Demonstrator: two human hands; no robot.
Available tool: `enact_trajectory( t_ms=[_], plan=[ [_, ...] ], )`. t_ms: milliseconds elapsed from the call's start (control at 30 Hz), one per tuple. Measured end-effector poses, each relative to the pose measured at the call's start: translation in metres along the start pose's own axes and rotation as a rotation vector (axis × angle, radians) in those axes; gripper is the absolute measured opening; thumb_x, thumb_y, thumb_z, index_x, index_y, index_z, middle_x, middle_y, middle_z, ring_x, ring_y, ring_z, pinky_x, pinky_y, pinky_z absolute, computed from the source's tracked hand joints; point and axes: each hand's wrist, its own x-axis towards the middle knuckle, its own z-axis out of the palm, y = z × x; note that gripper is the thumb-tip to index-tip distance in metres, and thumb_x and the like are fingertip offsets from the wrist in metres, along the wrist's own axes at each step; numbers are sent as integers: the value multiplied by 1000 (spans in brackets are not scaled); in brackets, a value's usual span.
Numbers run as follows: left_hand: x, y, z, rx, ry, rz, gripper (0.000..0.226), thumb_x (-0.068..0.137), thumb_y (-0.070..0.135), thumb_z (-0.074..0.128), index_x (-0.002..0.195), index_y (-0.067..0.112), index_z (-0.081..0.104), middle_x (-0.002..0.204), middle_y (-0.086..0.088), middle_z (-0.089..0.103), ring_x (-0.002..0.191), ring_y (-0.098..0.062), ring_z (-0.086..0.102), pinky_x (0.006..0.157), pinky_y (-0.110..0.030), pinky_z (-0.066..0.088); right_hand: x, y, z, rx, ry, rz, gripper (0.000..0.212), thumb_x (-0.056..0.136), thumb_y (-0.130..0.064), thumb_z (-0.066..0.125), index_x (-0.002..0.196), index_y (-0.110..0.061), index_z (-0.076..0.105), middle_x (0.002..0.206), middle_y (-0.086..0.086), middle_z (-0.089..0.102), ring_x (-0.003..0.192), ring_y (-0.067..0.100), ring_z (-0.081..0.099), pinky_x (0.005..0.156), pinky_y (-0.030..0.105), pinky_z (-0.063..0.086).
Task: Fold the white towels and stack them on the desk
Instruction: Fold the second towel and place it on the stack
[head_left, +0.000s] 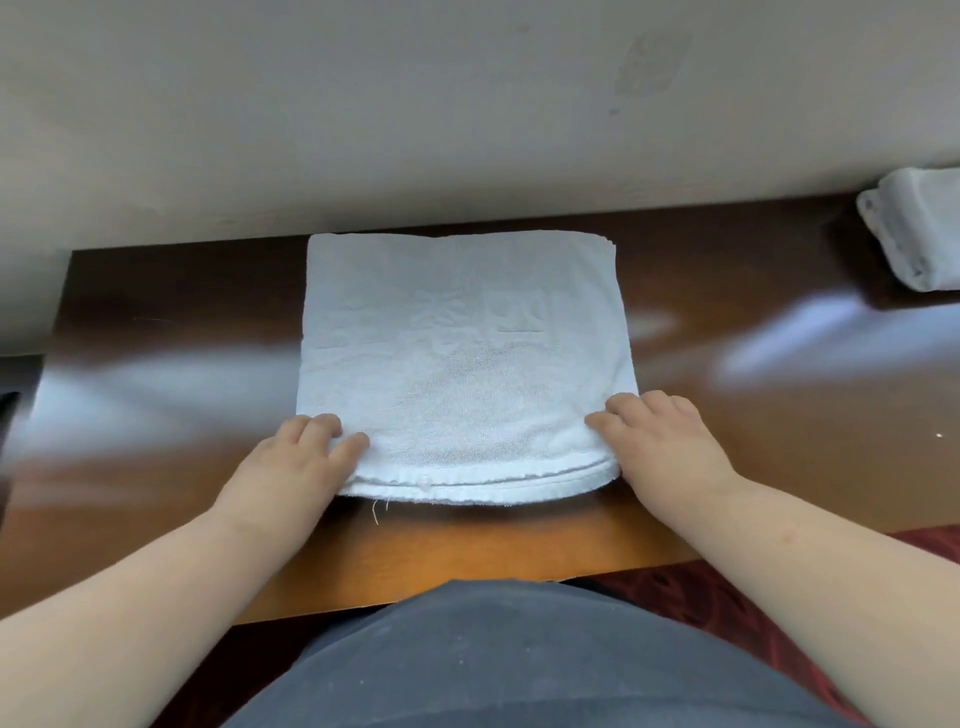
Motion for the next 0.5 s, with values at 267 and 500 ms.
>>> enact_trajectory(
  t_ms=[267, 500],
  plan=[
    [-46, -18, -25, -500, -55, -192, 53, 59, 25, 75, 108, 41, 62, 103, 23, 67, 97, -5, 64, 79, -21, 49, -44, 22, -16, 497, 89, 69, 62, 40, -2, 84, 96, -25, 68, 99, -9, 67, 114, 15, 53, 114, 32, 22],
    [-6, -24, -44, -1107, 316, -602, 39, 76, 44, 59, 112, 34, 47, 94, 14, 72, 87, -2, 67, 77, -34, 54, -2, 27, -51, 1078, 257, 465, 37, 89, -31, 65, 113, -53, 50, 108, -37, 61, 98, -18, 57, 75, -3, 38]
  ],
)
